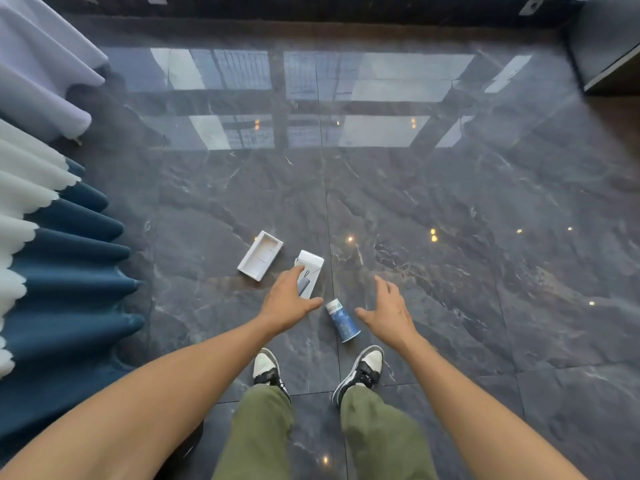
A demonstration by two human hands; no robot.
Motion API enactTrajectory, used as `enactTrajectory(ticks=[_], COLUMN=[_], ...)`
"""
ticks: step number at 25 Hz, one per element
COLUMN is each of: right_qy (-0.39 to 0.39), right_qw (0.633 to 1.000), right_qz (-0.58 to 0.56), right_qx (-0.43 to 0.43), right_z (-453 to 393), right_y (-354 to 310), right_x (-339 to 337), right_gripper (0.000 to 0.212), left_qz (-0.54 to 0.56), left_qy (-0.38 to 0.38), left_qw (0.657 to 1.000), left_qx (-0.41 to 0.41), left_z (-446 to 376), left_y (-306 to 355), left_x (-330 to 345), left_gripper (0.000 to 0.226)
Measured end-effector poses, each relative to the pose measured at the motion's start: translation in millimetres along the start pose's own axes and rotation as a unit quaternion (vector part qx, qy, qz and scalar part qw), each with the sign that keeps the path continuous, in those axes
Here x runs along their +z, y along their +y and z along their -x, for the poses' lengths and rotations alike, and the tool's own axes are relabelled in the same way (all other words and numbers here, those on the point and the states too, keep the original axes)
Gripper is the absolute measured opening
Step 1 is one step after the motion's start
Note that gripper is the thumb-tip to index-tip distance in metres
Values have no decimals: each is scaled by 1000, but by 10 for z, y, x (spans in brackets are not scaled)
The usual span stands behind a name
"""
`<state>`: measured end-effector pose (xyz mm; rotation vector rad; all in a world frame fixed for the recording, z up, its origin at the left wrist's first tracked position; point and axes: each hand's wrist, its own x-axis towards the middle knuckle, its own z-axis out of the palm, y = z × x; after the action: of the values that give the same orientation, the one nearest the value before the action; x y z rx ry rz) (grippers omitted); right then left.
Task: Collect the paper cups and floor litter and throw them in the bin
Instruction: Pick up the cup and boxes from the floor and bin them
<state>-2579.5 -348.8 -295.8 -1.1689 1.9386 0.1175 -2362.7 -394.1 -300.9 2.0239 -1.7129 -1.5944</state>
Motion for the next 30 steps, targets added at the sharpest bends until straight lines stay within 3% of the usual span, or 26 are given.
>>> enactTrajectory(ticks=[5,10,12,16,18,20,26,30], right_qy=[-31,-18,-4,43,90,141,180,147], right_qw=[990,944,934,897,874,864,870,901], right_qz=[-98,-208,-217,-269,-303,-320,-376,-378], right_qx=[94,256,285,349,370,361,263,154], right_z=[-1228,-2234,-2578,-3236,-3437,-3555,-4109,-4208], right_y=[679,1397,1645,2158,2168,2033,1932,1624], right_x=[956,2226,2707,3433,3481,3359,3198,2904], right_gripper=[82,67,65,83,66,46,35,37], left_qz=[-30,-113,-161,-241,-281,-314,-450,-395], left_qy=[-23,-99,-133,-181,-204,-206,-127,-122], left_qw=[999,986,974,944,924,908,842,874], left_qx=[23,70,93,134,159,184,269,254], left_z=[-1080,-2096,-2492,-3051,-3315,-3547,-4003,-4021], left_y=[-701,-1603,-1932,-2375,-2514,-2571,-2562,-2459], left_x=[954,1934,2245,2651,2814,2942,3106,2941], left_gripper=[90,91,90,95,100,100,77,72])
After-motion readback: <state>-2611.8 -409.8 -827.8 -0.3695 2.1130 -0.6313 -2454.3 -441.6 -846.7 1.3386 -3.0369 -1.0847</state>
